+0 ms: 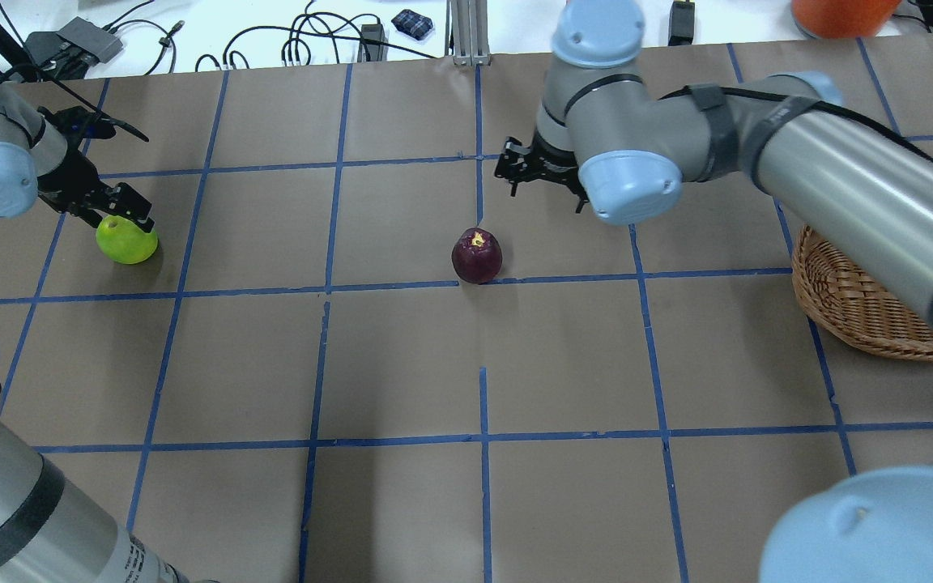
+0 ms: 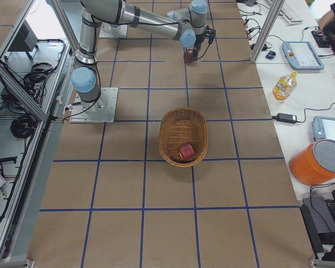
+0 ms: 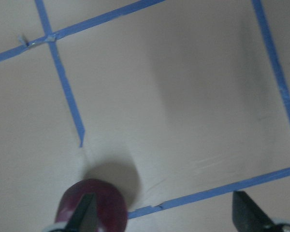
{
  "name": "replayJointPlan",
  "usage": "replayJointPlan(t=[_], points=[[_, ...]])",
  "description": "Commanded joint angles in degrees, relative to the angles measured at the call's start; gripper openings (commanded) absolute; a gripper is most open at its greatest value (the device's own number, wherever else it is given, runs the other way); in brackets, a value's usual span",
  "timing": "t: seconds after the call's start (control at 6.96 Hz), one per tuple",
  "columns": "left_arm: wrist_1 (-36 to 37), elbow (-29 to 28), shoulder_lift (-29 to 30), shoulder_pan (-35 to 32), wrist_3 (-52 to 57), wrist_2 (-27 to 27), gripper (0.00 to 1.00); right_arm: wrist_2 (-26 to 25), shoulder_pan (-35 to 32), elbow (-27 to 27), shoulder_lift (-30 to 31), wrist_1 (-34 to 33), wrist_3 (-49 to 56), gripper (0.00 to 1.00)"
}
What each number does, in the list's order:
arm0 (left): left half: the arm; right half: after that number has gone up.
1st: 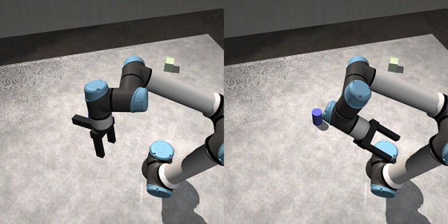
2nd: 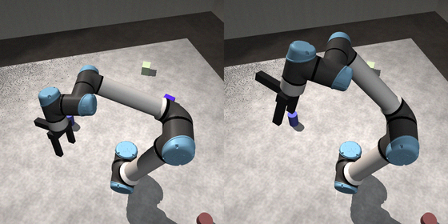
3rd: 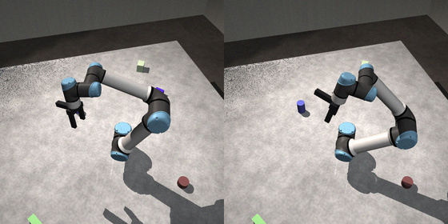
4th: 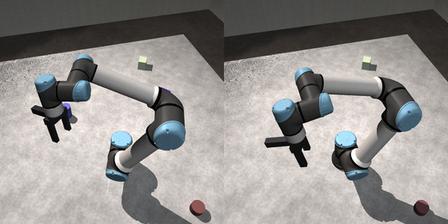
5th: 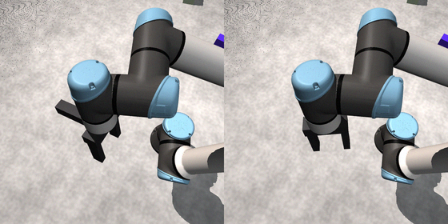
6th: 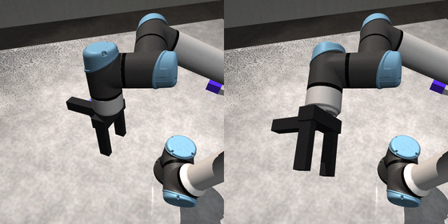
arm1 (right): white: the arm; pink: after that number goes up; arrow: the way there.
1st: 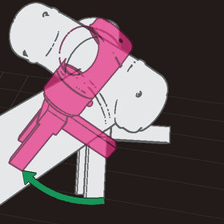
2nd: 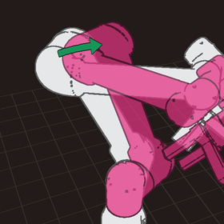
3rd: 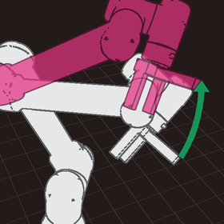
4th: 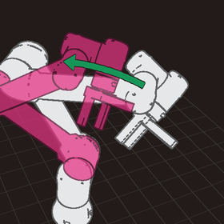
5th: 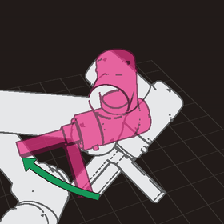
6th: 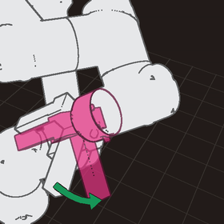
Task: Put all apples into basket
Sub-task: 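Grasp the purple apple with the right gripper while the left grasps the green apple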
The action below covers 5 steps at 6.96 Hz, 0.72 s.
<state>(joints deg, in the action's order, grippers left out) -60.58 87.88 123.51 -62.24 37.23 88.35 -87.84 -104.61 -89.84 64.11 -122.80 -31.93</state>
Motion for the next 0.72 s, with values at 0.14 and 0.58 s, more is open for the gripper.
replayJointPlan(t=[0.14,0.58], points=[[0.0,0.4,1.3,0.1,-0.5,-0.2,1.00,-0.1,-4.9,2.3,-4.4,0.5,-1.9,1.00],[-0.7,-0.2,1.7,0.1,-0.8,0.0,0.37,2.6,-6.0,2.6,-9.1,-0.3,-1.5,1.00]])
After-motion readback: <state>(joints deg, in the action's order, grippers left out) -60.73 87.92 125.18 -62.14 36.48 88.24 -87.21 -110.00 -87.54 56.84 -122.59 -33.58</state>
